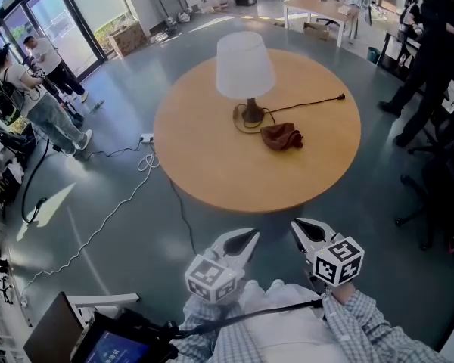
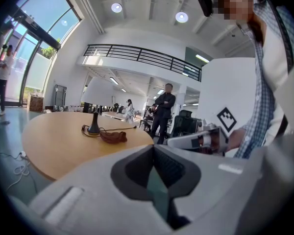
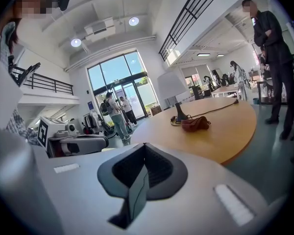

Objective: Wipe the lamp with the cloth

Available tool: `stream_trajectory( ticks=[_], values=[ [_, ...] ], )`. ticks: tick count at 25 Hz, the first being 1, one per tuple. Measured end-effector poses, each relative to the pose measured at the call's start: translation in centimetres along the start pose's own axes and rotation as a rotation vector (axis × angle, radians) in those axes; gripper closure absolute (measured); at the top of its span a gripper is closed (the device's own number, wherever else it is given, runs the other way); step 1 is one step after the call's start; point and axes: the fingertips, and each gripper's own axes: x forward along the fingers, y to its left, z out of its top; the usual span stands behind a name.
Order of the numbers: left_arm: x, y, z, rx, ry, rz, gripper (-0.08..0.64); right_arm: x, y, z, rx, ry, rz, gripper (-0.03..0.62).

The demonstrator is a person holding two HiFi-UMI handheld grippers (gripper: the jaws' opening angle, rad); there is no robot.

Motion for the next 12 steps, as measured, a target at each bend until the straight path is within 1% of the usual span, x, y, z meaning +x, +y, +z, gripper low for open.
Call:
stream_trajectory(
  ticks=[5, 8, 12],
  values=[
    [0.1, 0.4, 0.6, -0.009, -0.020, 0.056, 0.555, -2.0, -1.2, 0.5, 0.004, -0.016, -0.008, 0.589],
    [0.5, -0.4, 0.5, -0.003, -0.020, 0.058, 0.555, -3.2, -2.2, 0.0, 0.007, -0.015, -0.018, 0.589],
    [1.2, -0.8, 0.0, -0.006, -0.010, 0.051, 0.555, -3.5, -3.2, -0.5, 0.028, -0.017, -0.029, 0.589]
  ],
)
